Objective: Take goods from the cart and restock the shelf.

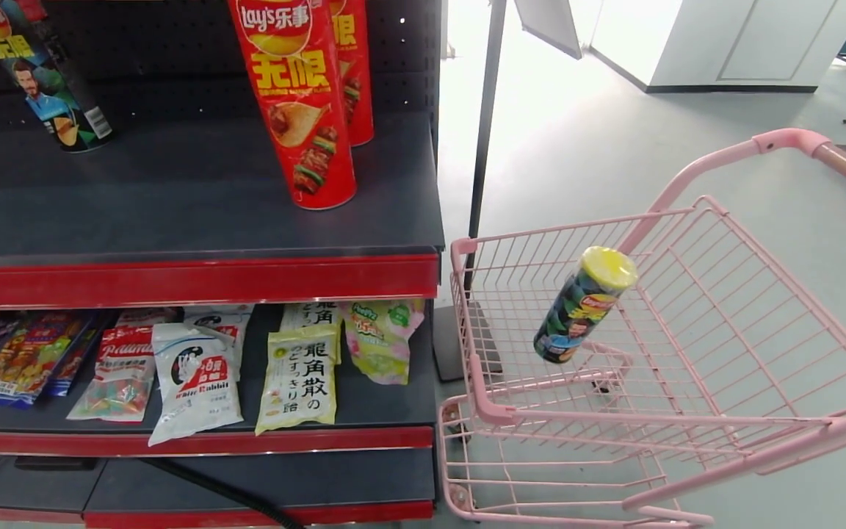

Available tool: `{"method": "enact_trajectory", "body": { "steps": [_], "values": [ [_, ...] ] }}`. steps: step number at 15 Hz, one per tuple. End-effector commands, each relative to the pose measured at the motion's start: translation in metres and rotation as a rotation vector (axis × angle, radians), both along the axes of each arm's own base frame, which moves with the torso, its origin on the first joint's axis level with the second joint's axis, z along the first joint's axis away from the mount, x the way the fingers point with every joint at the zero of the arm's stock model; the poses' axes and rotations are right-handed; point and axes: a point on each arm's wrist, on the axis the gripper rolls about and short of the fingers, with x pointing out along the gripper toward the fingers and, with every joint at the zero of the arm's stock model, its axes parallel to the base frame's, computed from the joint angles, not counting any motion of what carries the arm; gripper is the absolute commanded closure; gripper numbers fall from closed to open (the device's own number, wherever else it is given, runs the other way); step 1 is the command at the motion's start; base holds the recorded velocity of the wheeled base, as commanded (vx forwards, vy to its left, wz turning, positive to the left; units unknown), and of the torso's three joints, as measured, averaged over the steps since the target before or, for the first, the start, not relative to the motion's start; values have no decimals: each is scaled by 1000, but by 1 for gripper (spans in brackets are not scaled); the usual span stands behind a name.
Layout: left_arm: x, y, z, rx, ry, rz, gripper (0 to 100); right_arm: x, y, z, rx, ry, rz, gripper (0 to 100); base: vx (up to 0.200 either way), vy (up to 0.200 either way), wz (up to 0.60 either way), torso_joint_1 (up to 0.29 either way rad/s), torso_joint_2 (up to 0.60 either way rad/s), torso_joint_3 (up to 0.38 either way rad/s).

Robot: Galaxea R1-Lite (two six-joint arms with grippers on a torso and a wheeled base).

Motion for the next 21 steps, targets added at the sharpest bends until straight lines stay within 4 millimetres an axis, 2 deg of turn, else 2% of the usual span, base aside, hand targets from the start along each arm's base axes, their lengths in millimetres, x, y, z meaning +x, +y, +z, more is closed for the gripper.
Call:
{"method": "enact_trajectory", "body": {
  "steps": [1,5,8,9,10,11,12,14,15,16,18,19,20,21],
  "values": [
    [0,0,0,0,1,1,0,0,0,0,-1,1,0,0,0,0,0,-188,525,325],
    [0,0,0,0,1,1,0,0,0,0,-1,1,0,0,0,0,0,-171,485,312],
    [0,0,0,0,1,1,0,0,0,3,-25,-20,2,0,0,0,0,-51,146,98],
    [0,0,0,0,1,1,0,-5,0,42,-49,-84,27,0,0,0,0,0,0,0],
    [0,0,0,0,1,1,0,0,0,66,-49,-60,43,0,0,0,0,0,0,0],
    [0,0,0,0,0,1,0,20,0,116,-30,-55,55,0,0,0,0,0,0,0],
    [0,0,0,0,1,1,0,31,1,145,20,-71,69,0,0,0,0,0,0,0],
    [0,0,0,0,0,1,0,59,3,181,43,-87,104,0,0,0,0,0,0,0],
    [0,0,0,0,1,1,0,85,7,200,34,-117,140,0,0,0,0,0,0,0],
    [0,0,0,0,1,1,0,98,8,209,32,-146,155,0,0,0,0,0,0,0],
    [0,0,0,0,1,1,0,156,14,240,10,-196,310,0,0,0,0,0,0,0],
    [0,0,0,0,0,1,0,164,12,242,3,-185,342,0,0,0,0,0,0,0],
    [0,0,0,0,1,1,0,195,3,232,-34,-111,505,0,0,0,0,0,0,0],
    [0,0,0,0,1,1,0,212,-7,221,-109,-77,598,0,0,0,0,0,0,0]
  ]
}}
